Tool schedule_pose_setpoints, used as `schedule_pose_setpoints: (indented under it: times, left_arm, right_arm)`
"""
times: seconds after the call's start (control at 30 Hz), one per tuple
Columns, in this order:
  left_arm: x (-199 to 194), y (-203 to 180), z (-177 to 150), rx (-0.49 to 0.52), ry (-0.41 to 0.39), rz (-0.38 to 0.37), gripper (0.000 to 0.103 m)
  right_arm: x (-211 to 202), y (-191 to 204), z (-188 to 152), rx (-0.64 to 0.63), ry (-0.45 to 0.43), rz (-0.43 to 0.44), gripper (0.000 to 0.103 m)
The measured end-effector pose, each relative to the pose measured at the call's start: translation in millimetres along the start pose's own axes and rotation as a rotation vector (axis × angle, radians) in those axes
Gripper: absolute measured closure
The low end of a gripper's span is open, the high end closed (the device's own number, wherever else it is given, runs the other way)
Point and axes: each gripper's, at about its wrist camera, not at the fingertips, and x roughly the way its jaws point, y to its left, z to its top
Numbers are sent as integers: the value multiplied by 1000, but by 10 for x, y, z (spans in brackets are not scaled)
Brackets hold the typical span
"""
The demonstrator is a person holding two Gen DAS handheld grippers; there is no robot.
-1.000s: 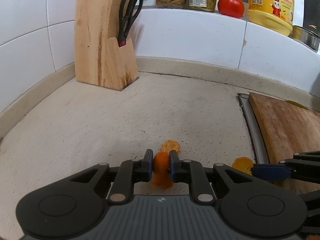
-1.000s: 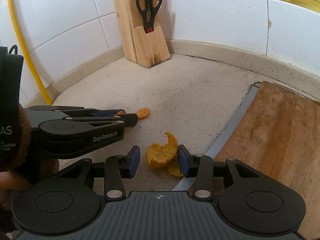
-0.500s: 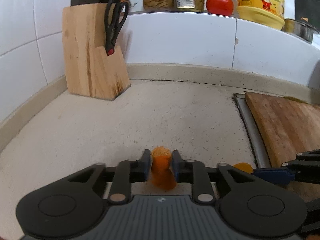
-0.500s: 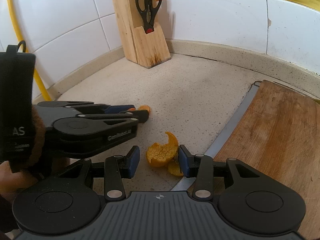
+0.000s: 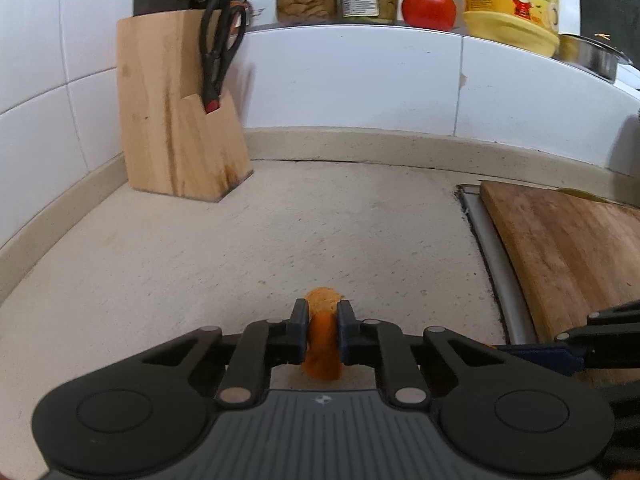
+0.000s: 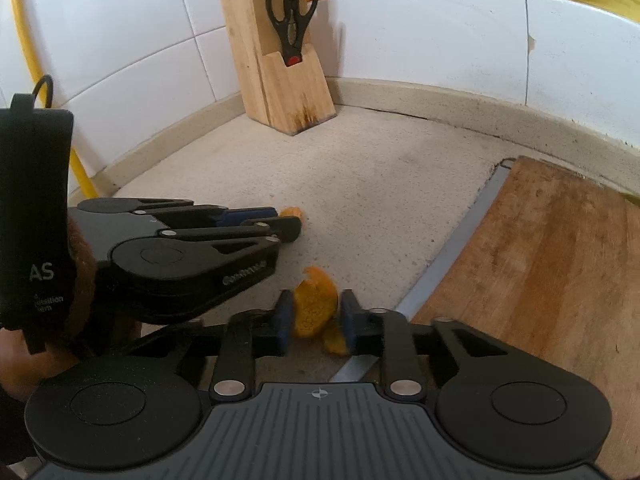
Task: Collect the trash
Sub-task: 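Open and close the left gripper again on the orange peel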
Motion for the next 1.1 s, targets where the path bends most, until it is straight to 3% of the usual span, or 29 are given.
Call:
schedule_pose_setpoints:
  times: [0.13,0.37,0.57,0.63,0.7,0.83,0.93,1.03,1.1]
  left_arm:
    - [-41,41,-13,-20,4,5,93]
    - [-118,47,86,-41,-44,-30,93]
    - [141,-50,61,2,-45,29,90]
    - [136,-74,66,23,-58,40,83]
    - [141,-94,62,53,-58,42,60]
    - [87,-99,13,98,-50,67,57]
    - [107,-42,17,62,-31,23,60]
    - [162,-27,65,2,-7,-26,83]
    - [150,-124,69,53,0,-12,91]
  right_arm:
    - [-20,-52,-2,42,3,8,87]
    - [-49,-94,-28,79,3,21,89]
    - [-37,-121,-47,99,-1,28,89]
    - [-30,-139,-52,104,-1,32,89]
    - [-27,-139,-56,104,-3,33,89]
    - [-35,-141,-59,105,-5,36,89]
    - [-33,-136,-60,101,-8,36,89]
    - [-32,-143,-57,101,-7,38,89]
    - [-33,-143,-56,100,-6,38,89]
